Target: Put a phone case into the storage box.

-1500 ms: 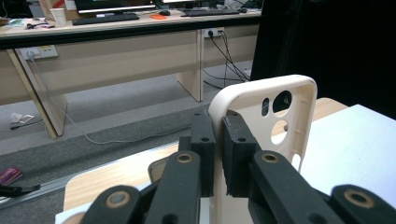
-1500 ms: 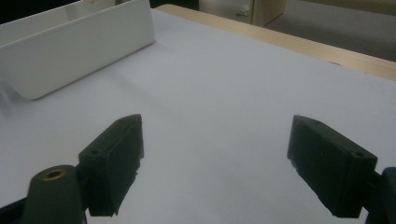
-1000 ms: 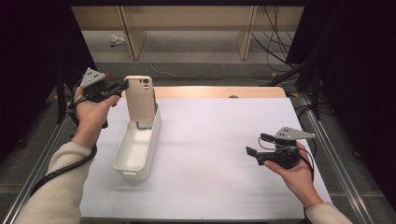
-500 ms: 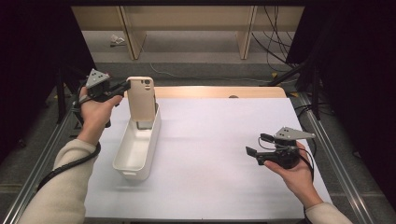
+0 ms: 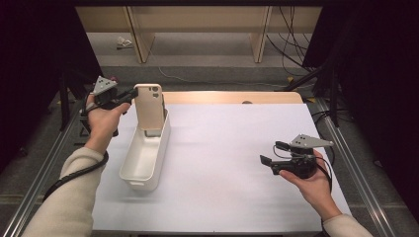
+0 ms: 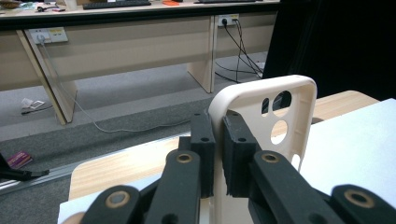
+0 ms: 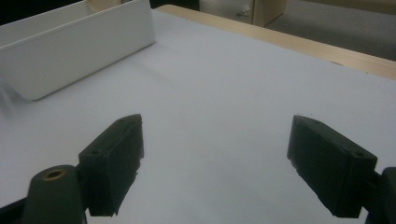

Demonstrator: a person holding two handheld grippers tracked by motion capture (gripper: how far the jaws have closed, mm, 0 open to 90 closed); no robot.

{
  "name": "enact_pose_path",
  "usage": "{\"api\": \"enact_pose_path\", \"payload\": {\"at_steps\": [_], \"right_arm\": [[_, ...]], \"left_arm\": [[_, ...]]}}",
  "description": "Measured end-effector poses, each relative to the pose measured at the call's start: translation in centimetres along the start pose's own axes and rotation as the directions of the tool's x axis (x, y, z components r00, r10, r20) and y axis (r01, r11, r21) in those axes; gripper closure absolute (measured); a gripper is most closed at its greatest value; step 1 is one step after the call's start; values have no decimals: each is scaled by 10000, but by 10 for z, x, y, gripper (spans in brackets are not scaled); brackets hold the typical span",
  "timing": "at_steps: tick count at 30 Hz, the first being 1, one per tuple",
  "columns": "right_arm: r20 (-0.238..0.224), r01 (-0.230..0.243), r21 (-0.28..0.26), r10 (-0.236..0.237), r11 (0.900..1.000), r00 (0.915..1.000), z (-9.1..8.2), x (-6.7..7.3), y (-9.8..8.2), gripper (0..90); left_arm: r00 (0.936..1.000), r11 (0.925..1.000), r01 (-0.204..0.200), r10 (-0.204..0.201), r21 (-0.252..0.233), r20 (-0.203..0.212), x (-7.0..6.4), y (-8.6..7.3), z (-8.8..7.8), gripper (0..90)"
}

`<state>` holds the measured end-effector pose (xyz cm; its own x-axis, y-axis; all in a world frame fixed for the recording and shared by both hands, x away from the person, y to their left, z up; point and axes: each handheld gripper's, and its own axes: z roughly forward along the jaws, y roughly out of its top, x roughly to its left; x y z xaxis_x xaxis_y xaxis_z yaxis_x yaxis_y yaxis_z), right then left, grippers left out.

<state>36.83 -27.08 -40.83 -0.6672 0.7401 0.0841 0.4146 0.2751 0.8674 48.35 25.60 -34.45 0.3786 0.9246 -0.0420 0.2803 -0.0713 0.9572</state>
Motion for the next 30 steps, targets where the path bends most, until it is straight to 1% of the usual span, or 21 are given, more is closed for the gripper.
{"api": "enact_pose_path", "payload": {"at_steps": [11, 18, 30], "right_arm": [[-10, -11, -14, 11, 10000, 10000, 0, 0, 0, 194], [-7, -12, -9, 12, 10000, 10000, 0, 0, 0, 193], [-11, -25, -10, 25, 10000, 10000, 0, 0, 0, 194]], "left_arm": [[9999, 9999, 117, -116, 116, -37, 2, -9, 7, 840], [9999, 9996, 153, -153, 218, -9, 3, -18, 11, 840], [9997, 9993, 237, -238, 286, 34, 9, -30, 14, 840]]}}
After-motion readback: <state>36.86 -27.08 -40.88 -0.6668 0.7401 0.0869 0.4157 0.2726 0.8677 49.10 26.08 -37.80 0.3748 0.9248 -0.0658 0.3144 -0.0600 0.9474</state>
